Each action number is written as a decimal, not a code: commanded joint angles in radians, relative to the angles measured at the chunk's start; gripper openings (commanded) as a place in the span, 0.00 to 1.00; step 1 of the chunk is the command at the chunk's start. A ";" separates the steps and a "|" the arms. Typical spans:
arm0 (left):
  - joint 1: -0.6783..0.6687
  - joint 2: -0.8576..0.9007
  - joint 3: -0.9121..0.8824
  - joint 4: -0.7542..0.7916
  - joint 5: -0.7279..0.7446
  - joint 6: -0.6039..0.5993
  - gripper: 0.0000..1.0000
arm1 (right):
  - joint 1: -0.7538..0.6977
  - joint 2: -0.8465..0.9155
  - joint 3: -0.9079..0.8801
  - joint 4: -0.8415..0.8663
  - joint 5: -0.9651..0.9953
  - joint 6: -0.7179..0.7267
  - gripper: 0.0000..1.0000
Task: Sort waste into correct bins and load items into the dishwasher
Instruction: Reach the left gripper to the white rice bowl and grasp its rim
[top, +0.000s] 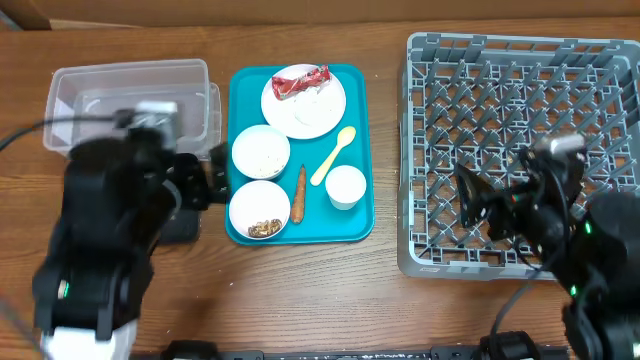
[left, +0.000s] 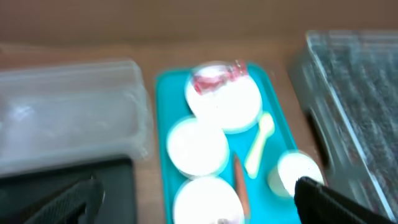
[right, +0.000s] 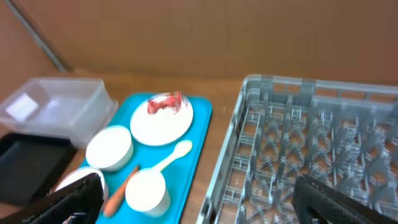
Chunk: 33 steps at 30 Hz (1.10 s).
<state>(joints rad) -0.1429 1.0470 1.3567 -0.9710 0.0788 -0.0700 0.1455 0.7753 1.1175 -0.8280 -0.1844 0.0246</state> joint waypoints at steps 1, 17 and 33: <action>-0.092 0.110 0.042 -0.064 0.027 0.018 1.00 | -0.002 0.069 0.043 -0.024 -0.042 -0.003 1.00; -0.203 0.629 0.038 -0.080 0.082 -0.032 1.00 | -0.002 0.247 0.042 -0.132 -0.158 0.005 1.00; -0.206 0.940 0.038 0.222 -0.081 -0.119 0.56 | -0.002 0.250 0.042 -0.140 -0.154 0.005 0.86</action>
<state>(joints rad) -0.3416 1.9556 1.3811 -0.7563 0.0292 -0.1604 0.1455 1.0271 1.1355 -0.9699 -0.3340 0.0269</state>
